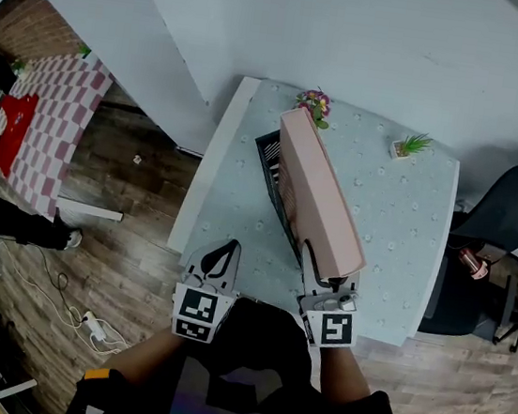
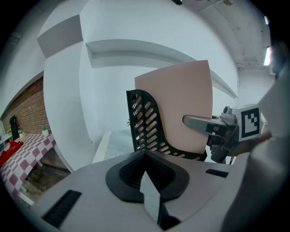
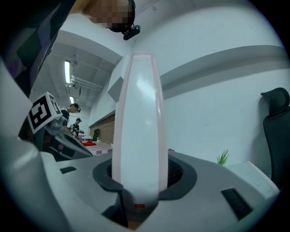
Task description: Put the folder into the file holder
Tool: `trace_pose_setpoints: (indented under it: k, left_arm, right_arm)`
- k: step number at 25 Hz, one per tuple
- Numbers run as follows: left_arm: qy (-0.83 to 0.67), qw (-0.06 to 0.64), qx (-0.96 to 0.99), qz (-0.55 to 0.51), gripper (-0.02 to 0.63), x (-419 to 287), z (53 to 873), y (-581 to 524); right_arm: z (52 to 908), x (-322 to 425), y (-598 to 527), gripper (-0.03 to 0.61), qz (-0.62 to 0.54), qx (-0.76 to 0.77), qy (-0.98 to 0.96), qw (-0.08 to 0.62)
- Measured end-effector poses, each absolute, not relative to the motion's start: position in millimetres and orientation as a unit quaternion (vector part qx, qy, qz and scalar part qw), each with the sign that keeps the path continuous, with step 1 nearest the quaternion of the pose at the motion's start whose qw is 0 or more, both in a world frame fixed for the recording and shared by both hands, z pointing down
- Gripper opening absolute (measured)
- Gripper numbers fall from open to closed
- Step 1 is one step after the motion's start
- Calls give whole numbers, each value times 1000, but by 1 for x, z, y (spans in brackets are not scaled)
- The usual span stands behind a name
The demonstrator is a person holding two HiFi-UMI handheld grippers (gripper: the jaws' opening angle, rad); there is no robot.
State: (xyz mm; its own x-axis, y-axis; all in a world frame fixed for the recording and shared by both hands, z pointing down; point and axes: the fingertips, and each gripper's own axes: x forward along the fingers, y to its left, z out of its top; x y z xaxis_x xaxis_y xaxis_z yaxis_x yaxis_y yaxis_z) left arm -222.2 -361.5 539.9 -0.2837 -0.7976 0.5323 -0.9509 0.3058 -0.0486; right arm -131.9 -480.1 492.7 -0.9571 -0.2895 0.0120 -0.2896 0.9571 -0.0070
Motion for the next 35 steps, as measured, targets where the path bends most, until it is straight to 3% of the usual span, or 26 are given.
trace_pose_setpoints:
  k: [11,20,35]
  left_arm:
    - [-770,198,584,165,6,-225,536,-364]
    - [-745,176,629,135,6,-221,527,-362]
    - [-666,154,721,115,6,-202,523,-343]
  right_arm:
    - [542,-121,-478,186,-5,180,-974,140]
    - [557,-117,-472,202,17,224,-956,190]
    - [539,-54,-444,230,87,390,-900,174]
